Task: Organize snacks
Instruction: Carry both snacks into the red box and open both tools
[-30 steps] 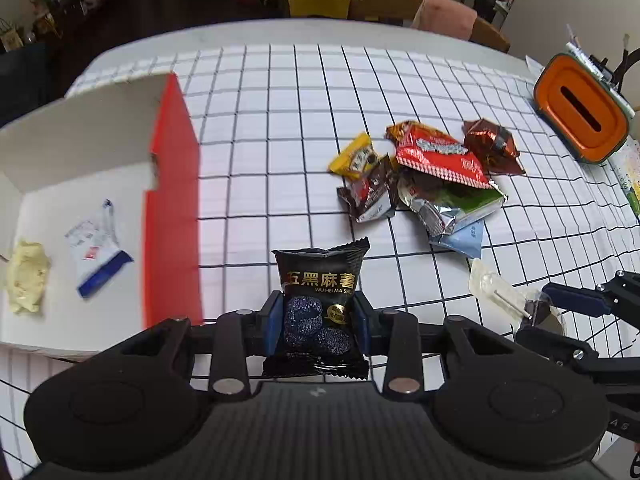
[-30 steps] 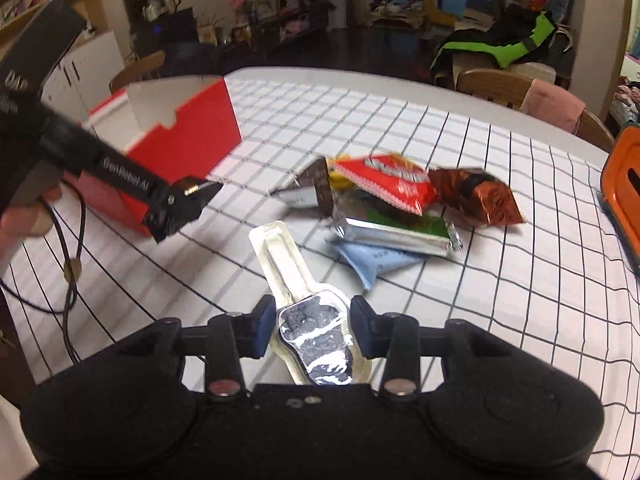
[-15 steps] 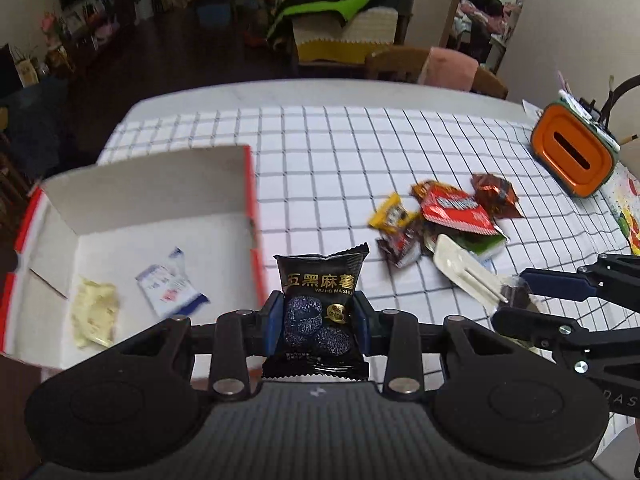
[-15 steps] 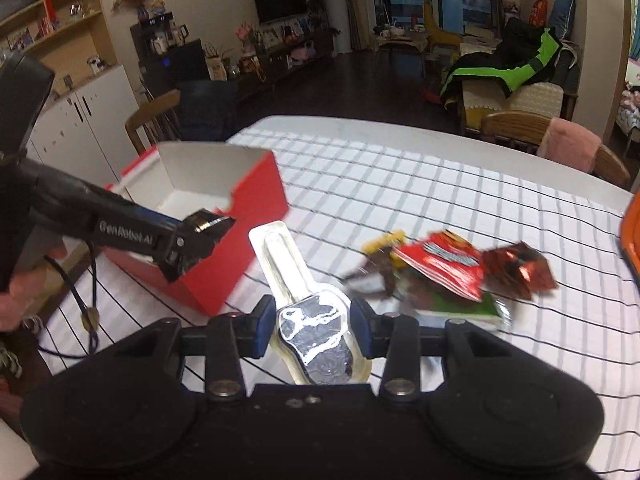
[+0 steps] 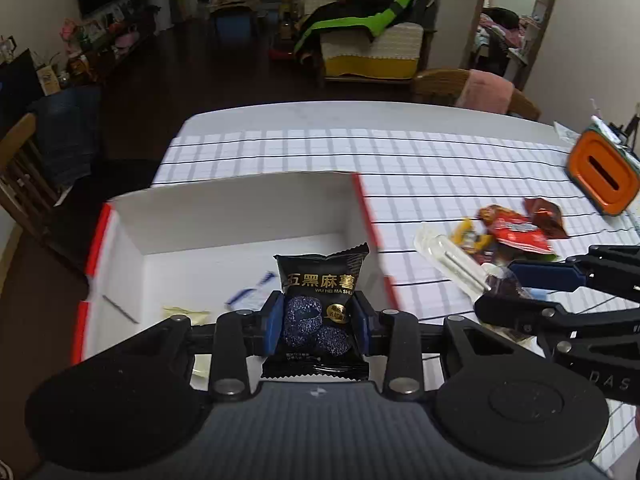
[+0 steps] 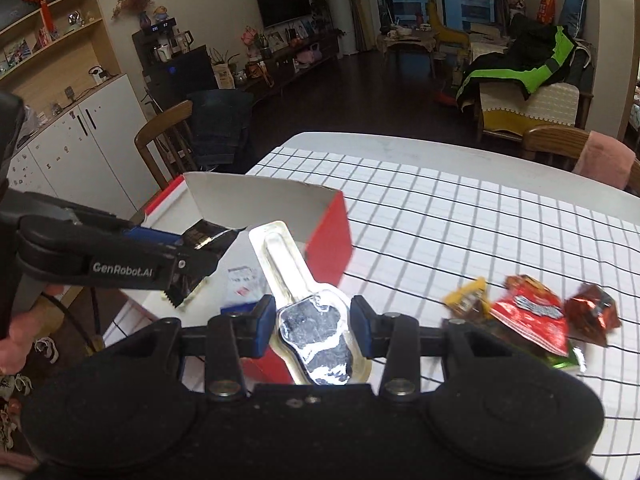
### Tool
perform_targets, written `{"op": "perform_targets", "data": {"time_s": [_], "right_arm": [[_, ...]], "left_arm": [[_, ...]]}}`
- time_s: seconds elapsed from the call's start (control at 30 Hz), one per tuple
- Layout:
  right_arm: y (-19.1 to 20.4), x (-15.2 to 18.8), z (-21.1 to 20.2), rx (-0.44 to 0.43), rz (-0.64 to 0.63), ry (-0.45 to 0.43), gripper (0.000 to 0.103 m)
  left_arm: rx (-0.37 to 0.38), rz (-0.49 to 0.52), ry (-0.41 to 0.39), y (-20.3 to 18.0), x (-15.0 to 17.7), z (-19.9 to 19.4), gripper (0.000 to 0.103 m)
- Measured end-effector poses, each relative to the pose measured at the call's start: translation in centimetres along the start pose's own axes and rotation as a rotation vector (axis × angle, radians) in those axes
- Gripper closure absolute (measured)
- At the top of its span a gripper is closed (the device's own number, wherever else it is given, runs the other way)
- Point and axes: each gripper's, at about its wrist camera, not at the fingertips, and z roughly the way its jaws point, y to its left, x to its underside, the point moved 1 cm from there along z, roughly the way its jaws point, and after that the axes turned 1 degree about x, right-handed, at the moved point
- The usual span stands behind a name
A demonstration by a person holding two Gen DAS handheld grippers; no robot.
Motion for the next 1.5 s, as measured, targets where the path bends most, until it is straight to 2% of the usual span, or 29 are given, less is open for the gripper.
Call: {"op": "perform_targets", "data": {"time_s": [0.43,0.67,0.83,1.13,1.33,1.5], "right_arm": [[6.1,-3.5,6.2,0.010,-0.018,0.044,0.063],[8.3,-4.6,10.2,0.053,-0.061,0.089,0.063],[8.9,-4.7,13.5,0.093,-0.086,0.145,0.063],[9.5,-4.5,18.2,0.127,-0.131,0.237,0.063],[9.7,-4.0,19.4,0.137,-0.165,0.279,0.063],[9.6,-3.8,19.4,0.139,-0.159,0.291,0.063]], "left_arm": [[-0.059,-0.014,0.033,8.7,0.1,1.8,0.068],[-0.072,-0.014,0.060,11.7,-0.1,3.7,0.068],[-0.065,0.011,0.078,12.5,-0.3,4.8,0.068],[-0.078,0.067,0.173,12.1,-0.5,8.1,0.068],[-0.112,0.117,0.246,11.3,-0.9,9.5,0.068],[-0.112,0.113,0.277,11.4,-1.0,9.9,0.068]]}}
